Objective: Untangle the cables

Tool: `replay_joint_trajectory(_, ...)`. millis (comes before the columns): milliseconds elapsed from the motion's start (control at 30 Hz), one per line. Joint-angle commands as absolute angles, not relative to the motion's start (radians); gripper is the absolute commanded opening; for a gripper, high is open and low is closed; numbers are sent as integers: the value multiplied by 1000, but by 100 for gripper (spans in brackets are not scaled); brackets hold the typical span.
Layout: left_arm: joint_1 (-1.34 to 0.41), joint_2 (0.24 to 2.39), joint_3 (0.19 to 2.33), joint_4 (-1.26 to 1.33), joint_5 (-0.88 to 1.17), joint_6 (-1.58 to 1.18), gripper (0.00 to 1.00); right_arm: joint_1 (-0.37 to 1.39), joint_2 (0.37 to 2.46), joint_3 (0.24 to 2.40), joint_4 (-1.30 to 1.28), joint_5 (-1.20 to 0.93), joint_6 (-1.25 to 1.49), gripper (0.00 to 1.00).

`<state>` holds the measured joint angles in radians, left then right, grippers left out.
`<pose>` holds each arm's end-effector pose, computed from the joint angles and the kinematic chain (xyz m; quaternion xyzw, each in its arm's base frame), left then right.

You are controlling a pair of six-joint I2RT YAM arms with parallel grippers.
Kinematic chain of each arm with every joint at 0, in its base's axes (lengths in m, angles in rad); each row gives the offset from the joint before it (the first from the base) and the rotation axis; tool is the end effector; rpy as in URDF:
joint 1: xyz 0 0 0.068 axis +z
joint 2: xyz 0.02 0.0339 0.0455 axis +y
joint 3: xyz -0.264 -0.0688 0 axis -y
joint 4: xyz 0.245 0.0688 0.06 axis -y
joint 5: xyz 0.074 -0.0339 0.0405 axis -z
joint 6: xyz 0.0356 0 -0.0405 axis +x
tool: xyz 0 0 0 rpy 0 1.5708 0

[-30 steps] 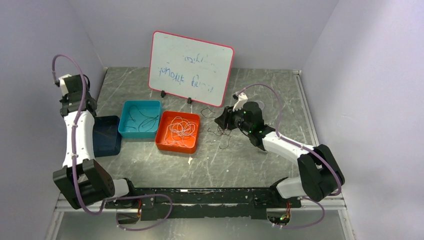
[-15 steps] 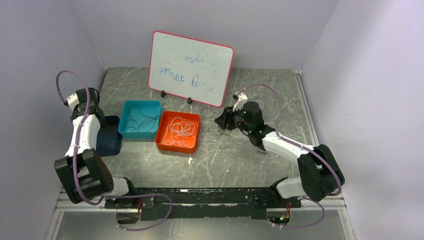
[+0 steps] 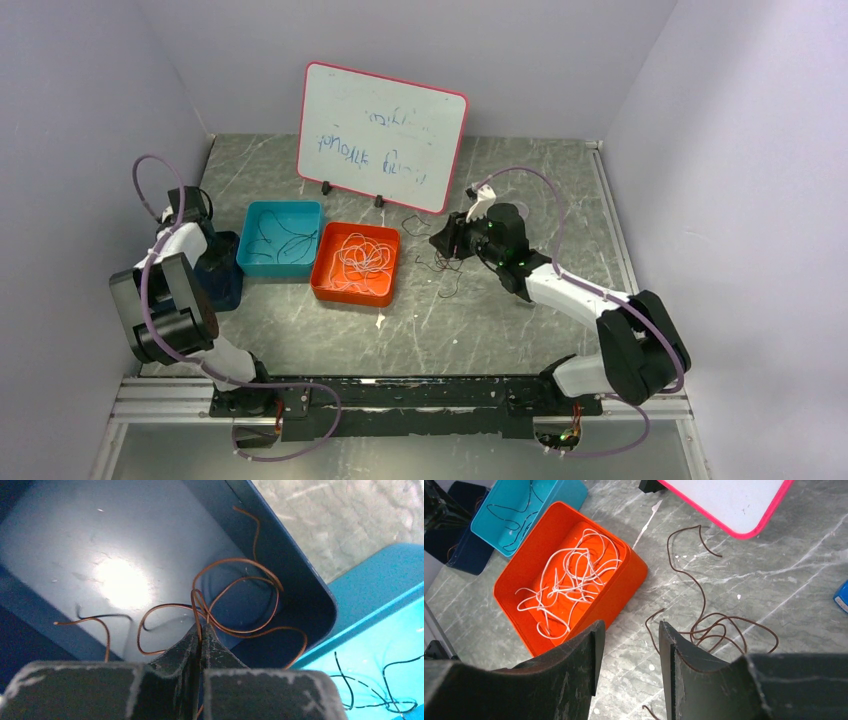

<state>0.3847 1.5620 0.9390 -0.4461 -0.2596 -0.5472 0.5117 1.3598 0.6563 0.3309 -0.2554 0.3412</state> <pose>0.2782 0.1225 0.1882 -0.4603 0.8437 0.1050 0.2555 0.2496 0.1505 0.2194 -0.1413 0.8100 0.3271 0.4657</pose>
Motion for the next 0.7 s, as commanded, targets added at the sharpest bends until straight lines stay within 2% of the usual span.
replay_joint_trajectory(0, 390, 1586, 920, -348, -100, -507, 7, 515, 1323, 649, 347, -233, 321, 48)
replay_joint_trajectory(400, 304, 1667, 956, -256, 130, -405, 7, 515, 1291, 635, 330, -197, 306, 49)
replay_joint_trajectory(667, 161, 1703, 1011, -254, 161, -384, 7, 515, 1246, 602, 320, -151, 321, 50)
